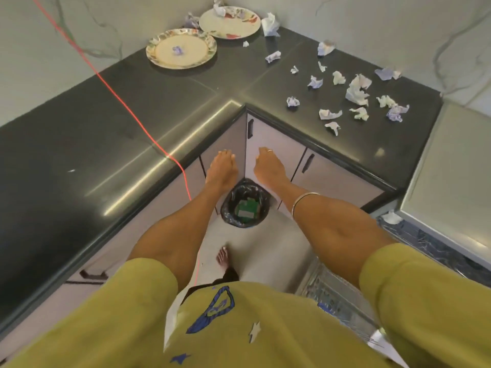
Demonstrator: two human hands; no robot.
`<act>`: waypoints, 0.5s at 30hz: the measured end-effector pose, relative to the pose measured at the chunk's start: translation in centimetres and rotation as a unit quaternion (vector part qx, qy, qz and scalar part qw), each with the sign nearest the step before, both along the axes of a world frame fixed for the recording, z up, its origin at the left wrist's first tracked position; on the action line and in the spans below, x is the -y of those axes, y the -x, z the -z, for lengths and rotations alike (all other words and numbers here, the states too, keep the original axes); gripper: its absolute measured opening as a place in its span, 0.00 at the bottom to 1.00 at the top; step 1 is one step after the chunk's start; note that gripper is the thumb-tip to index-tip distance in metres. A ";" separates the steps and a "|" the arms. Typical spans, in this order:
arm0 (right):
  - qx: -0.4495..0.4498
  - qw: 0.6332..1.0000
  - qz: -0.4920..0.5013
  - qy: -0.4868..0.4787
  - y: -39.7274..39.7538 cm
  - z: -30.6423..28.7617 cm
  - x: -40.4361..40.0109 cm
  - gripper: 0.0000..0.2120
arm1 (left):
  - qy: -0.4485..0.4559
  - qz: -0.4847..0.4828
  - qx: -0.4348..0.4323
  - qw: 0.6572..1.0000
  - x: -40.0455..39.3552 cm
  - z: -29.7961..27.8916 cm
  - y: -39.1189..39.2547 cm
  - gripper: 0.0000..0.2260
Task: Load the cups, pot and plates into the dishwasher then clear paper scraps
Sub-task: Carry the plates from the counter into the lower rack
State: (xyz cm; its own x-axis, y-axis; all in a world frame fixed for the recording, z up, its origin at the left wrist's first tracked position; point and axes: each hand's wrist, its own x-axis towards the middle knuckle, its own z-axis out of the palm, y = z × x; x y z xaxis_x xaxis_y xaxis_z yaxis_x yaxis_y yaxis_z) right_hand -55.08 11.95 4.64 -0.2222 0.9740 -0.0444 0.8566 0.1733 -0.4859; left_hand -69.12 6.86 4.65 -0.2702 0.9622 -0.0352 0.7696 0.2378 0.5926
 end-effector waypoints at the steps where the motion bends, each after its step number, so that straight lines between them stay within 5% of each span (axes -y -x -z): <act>1: 0.002 1.000 0.005 -0.005 0.3 -0.2 -1.7 0.14 | -0.009 0.001 0.004 1.000 -1.7 -0.4 0.5 0.16; 15: -0.001 0.999 0.038 -0.033 5.9 -3.0 -18.8 0.11 | -0.022 0.013 -0.015 1.000 -20.4 -2.3 8.9 0.18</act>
State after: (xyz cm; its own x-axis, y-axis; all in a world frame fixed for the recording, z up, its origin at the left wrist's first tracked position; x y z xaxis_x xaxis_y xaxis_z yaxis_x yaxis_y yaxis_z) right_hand -60.95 30.77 7.64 -0.1481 0.9888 0.0199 0.8679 0.1396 -0.4768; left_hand -78.01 27.29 6.91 -0.2453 0.9693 0.0158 0.7932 0.1913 0.5782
